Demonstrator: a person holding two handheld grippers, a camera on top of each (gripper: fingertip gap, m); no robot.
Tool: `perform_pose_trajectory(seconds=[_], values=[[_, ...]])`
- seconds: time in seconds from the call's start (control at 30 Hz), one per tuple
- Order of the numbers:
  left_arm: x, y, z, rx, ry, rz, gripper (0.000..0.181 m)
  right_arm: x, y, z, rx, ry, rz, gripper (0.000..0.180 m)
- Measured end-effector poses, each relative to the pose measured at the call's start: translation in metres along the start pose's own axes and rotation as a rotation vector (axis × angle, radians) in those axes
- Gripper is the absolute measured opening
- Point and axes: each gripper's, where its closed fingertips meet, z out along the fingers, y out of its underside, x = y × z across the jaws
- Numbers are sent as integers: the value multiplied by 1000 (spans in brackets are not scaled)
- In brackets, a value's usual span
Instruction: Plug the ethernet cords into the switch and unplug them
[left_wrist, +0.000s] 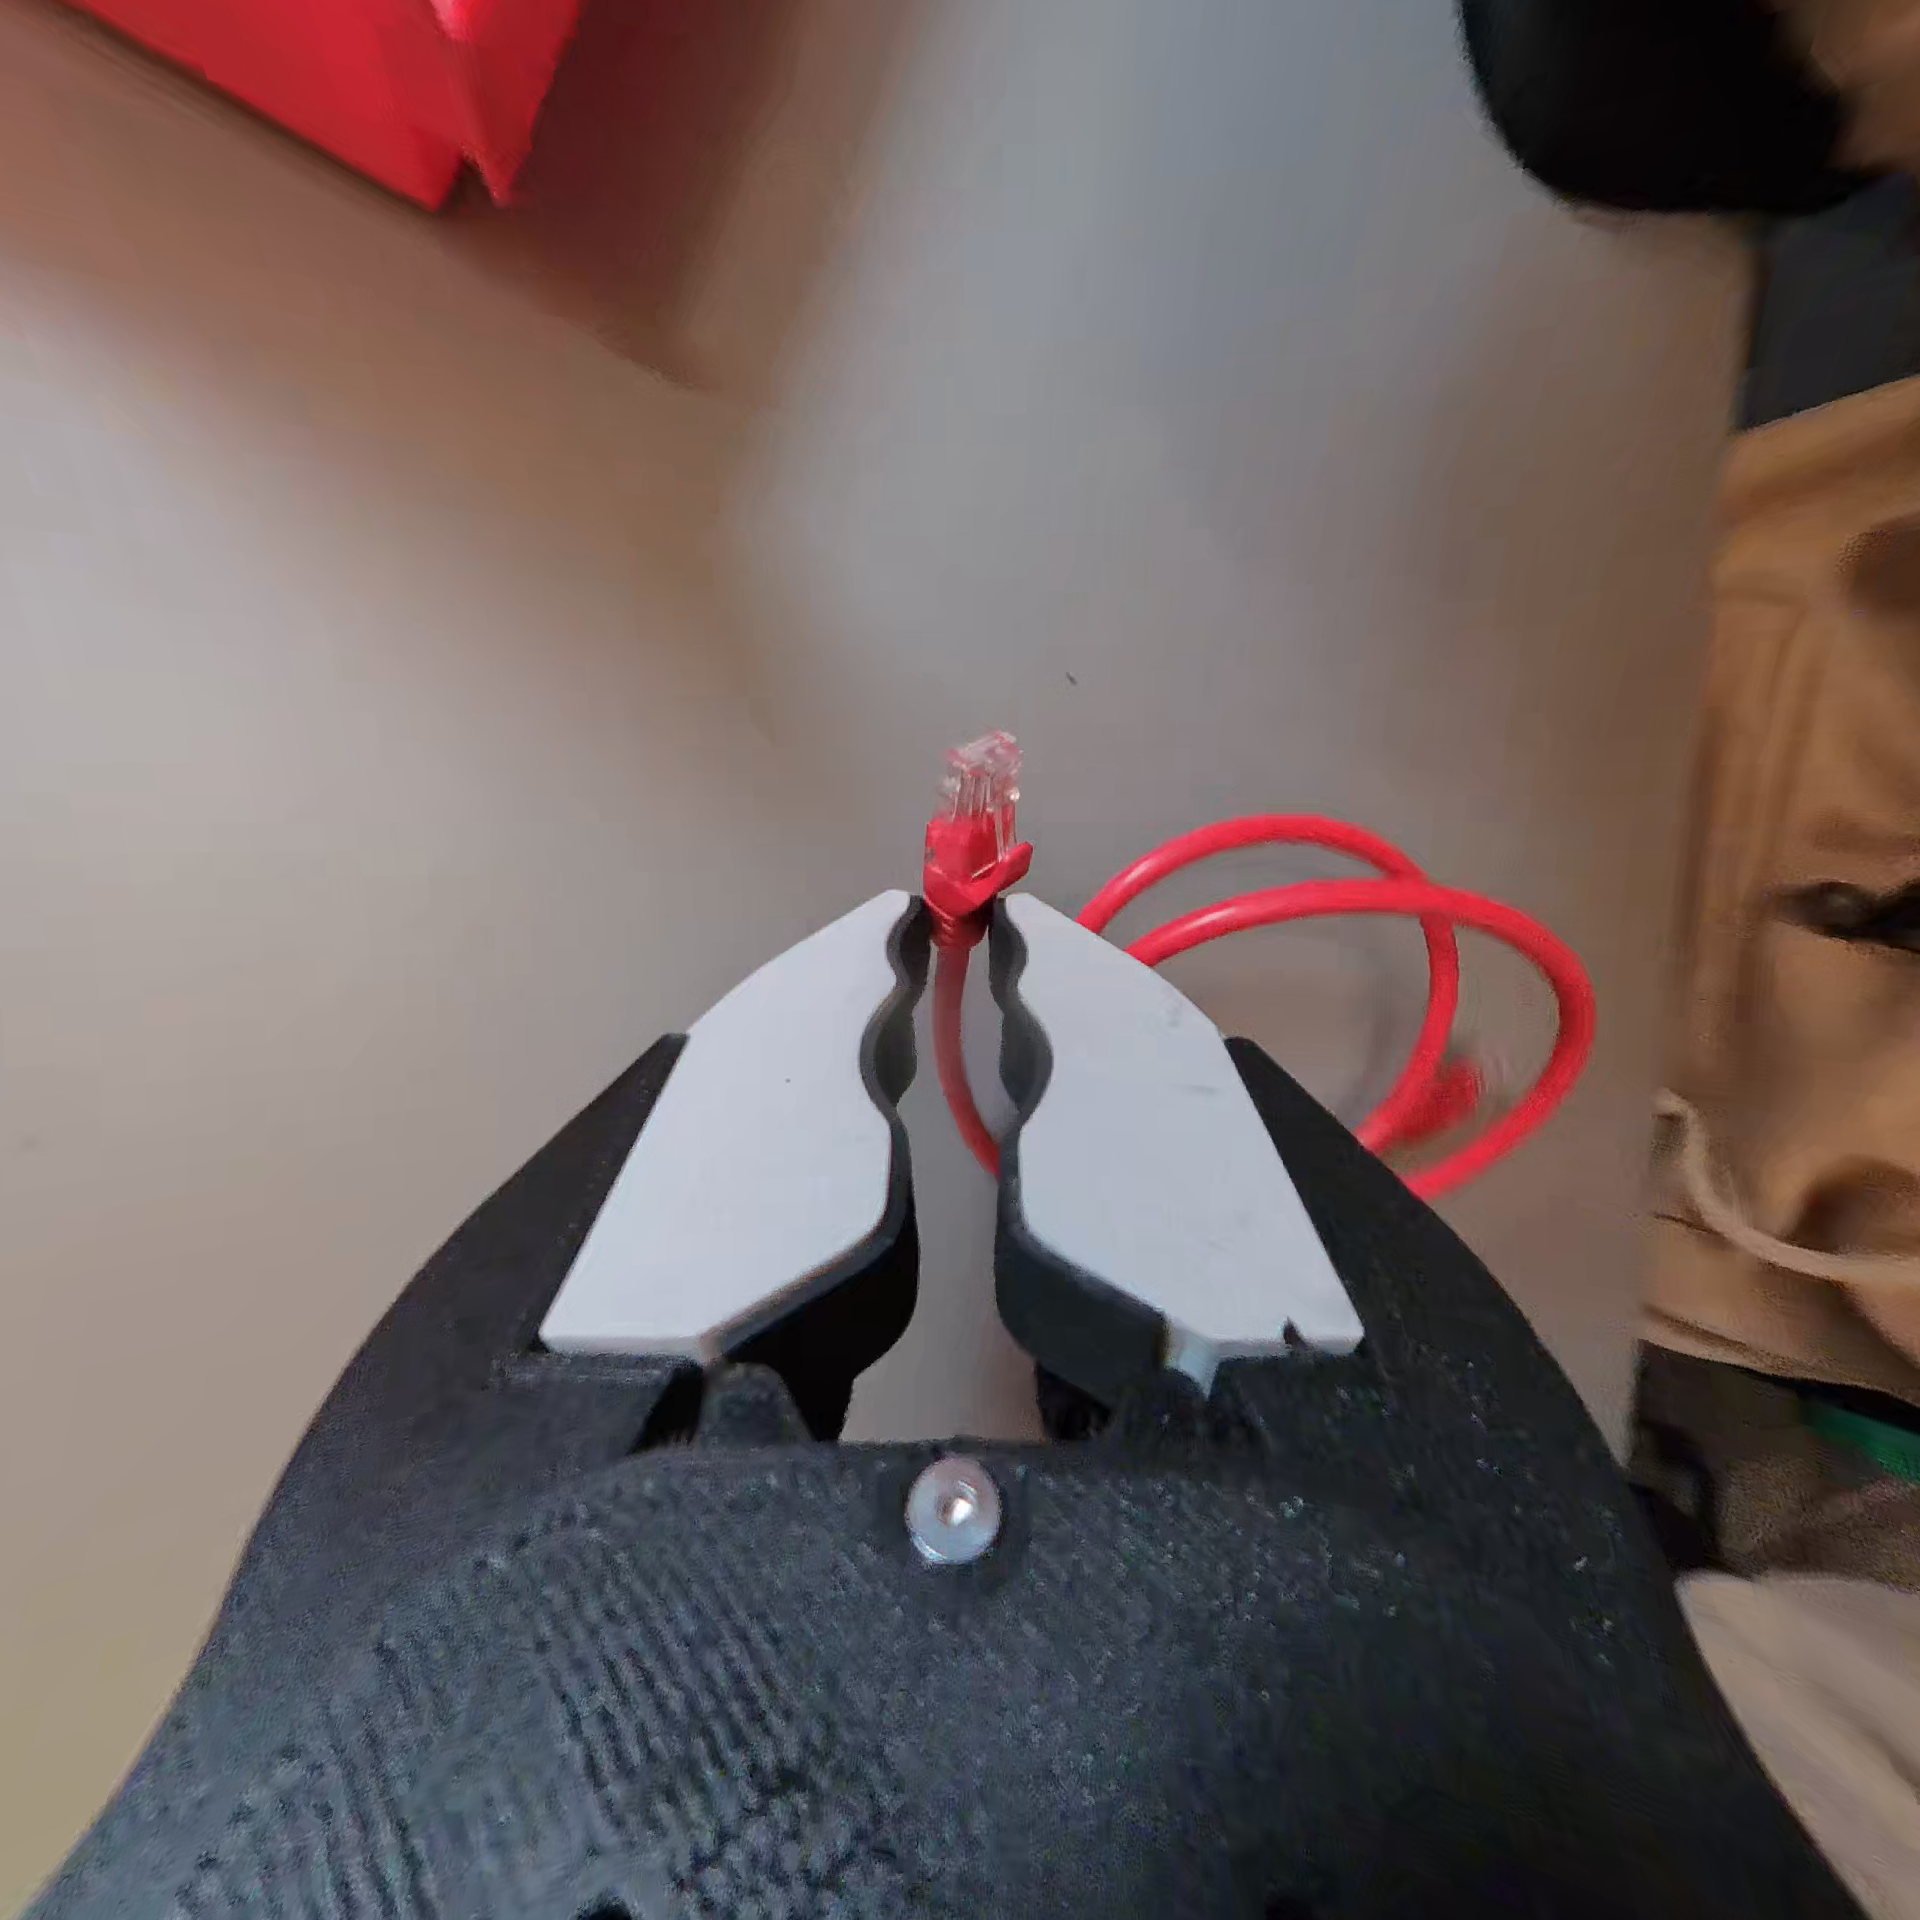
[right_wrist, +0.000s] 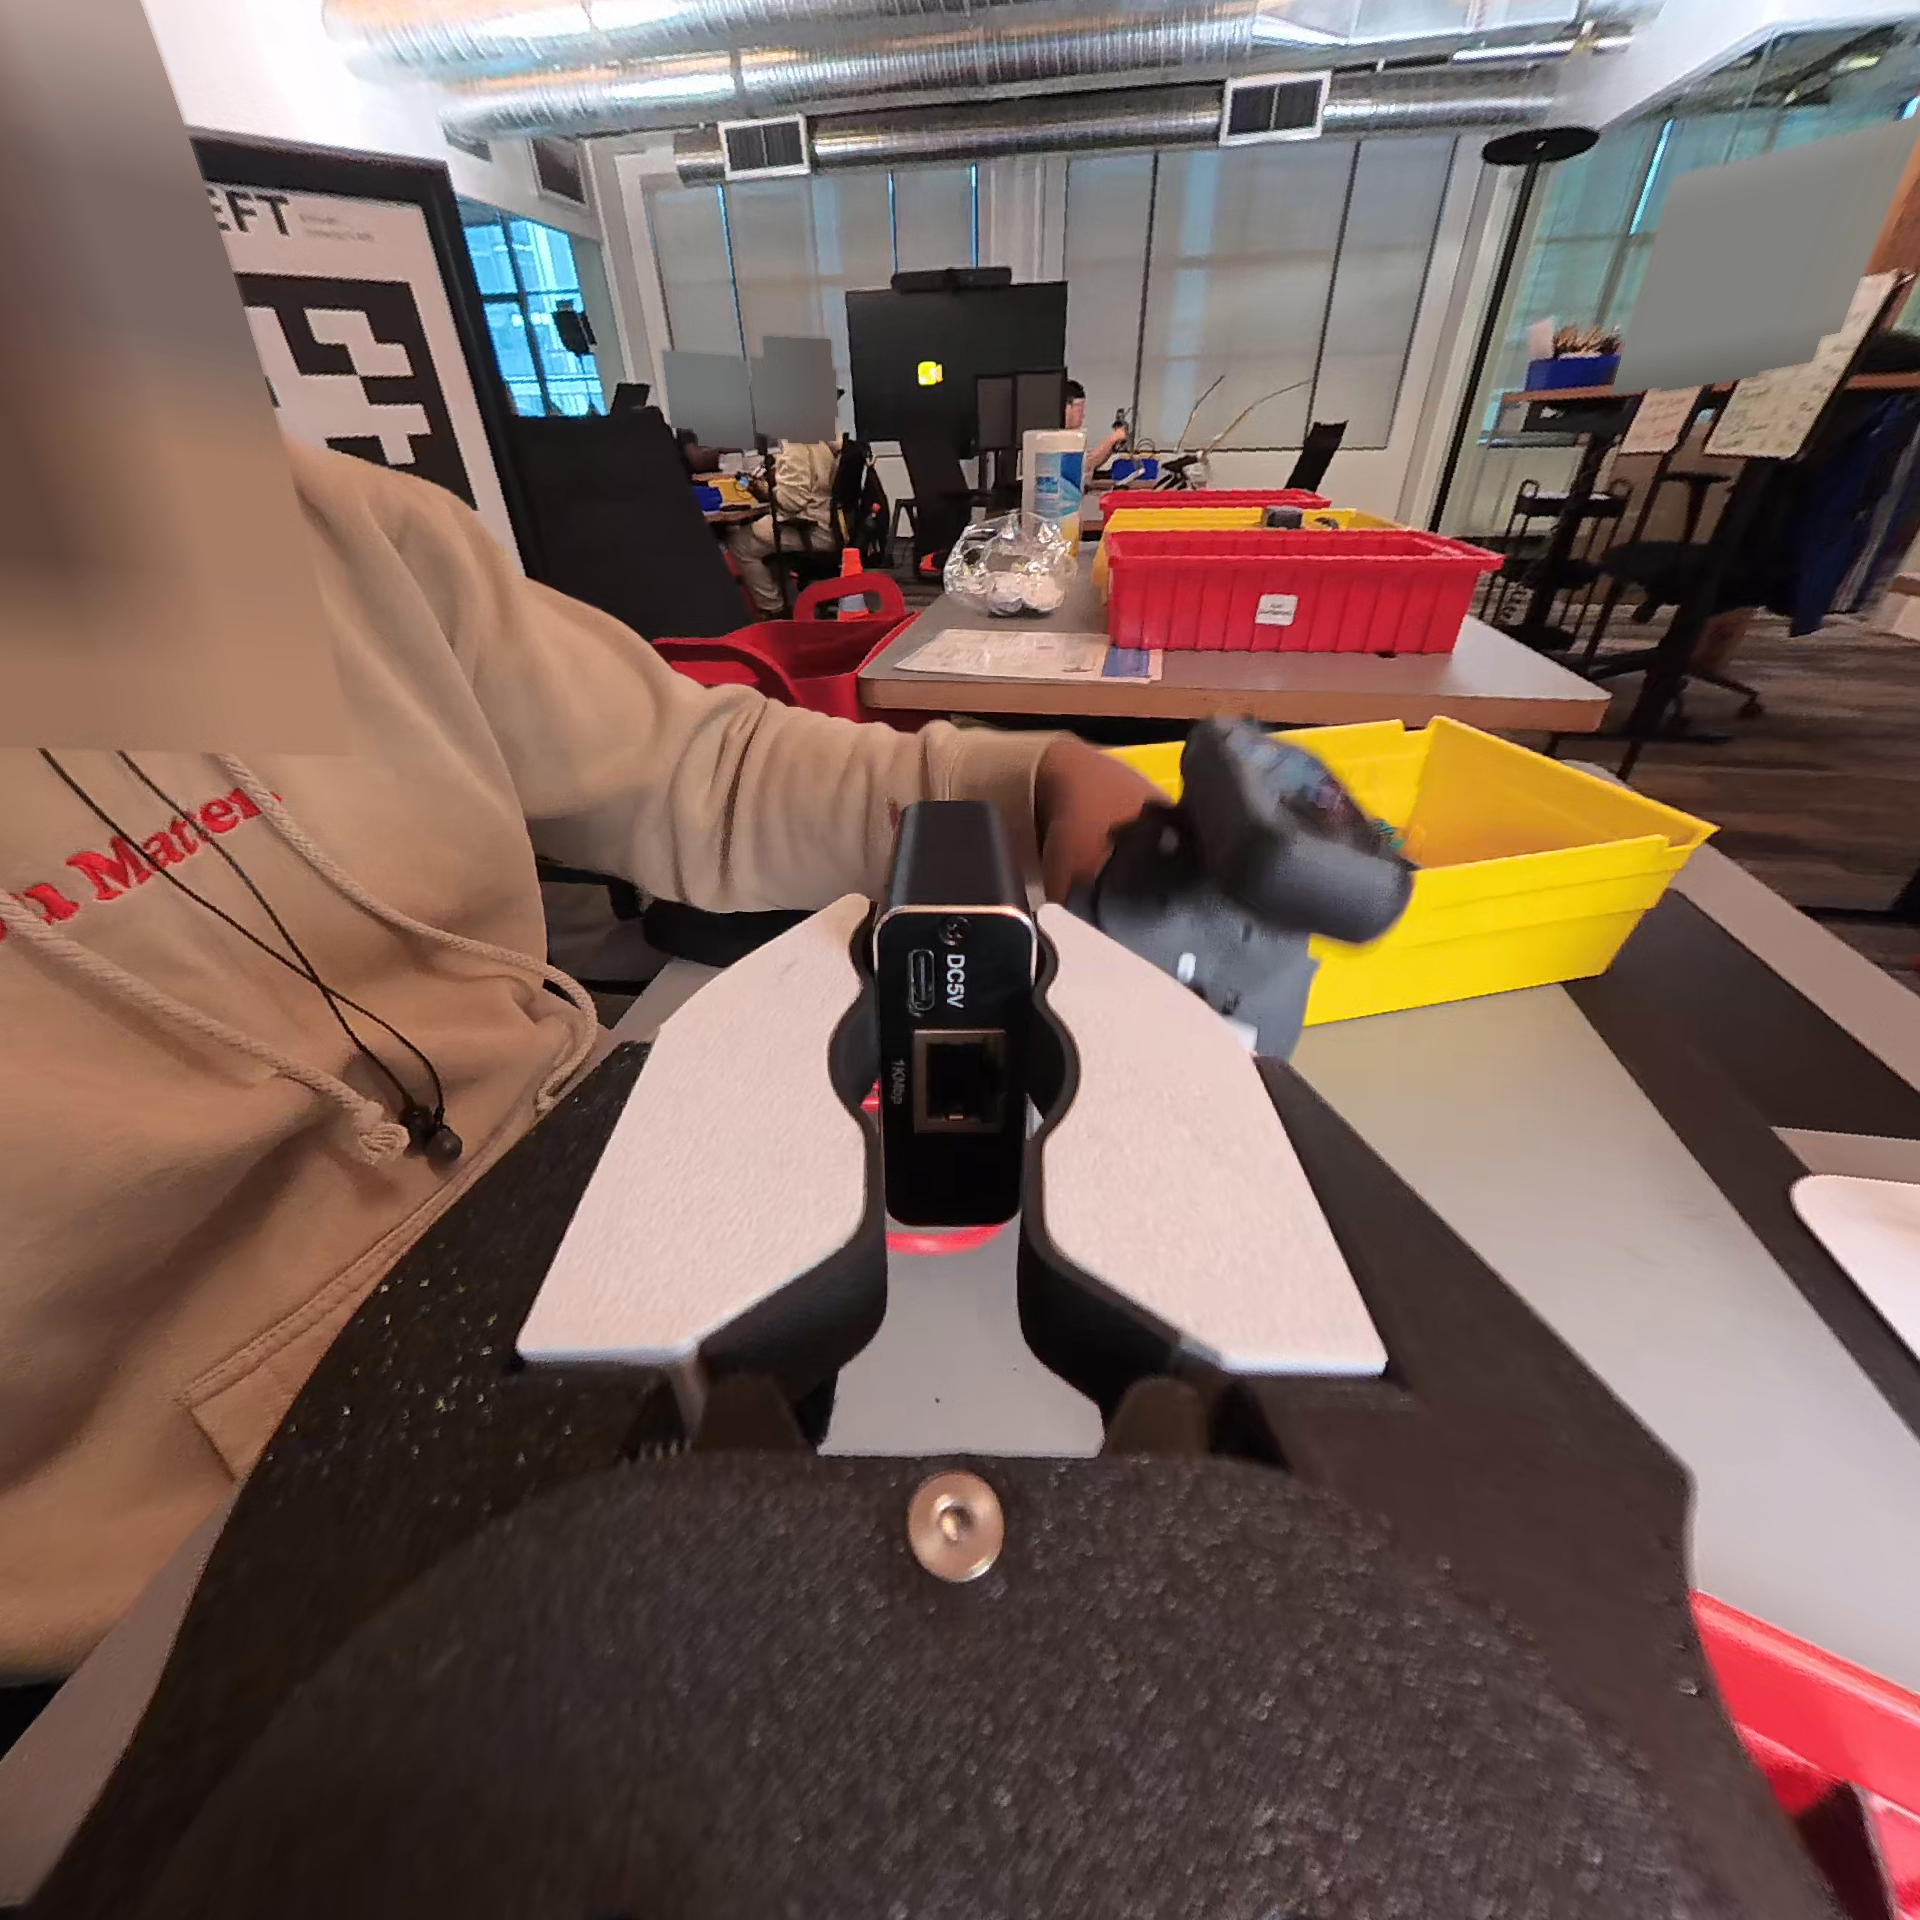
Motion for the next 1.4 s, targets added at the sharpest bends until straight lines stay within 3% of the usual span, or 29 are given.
perform_pose_trajectory(seconds=[0.13,0.33,0.67,0.97,1.1,1.23,1.4], values=[[-25,-22,24,8,-237,105,16,-1,-8,-13,25,20,-19,24],[-24,-33,16,179,-530,162,18,1,-21,-30,78,54,-47,24],[-31,-23,44,45,-590,251,26,-5,-34,-35,104,67,-89,24],[-34,-21,45,86,-575,251,13,2,-37,-45,131,99,-80,24],[-28,-20,45,187,-399,113,12,2,-32,-42,118,108,-77,24],[22,-39,5,519,170,-118,12,-4,-20,-33,47,71,-72,24],[83,-56,-49,750,660,-121,11,-13,8,-9,-55,-58,-13,24]])
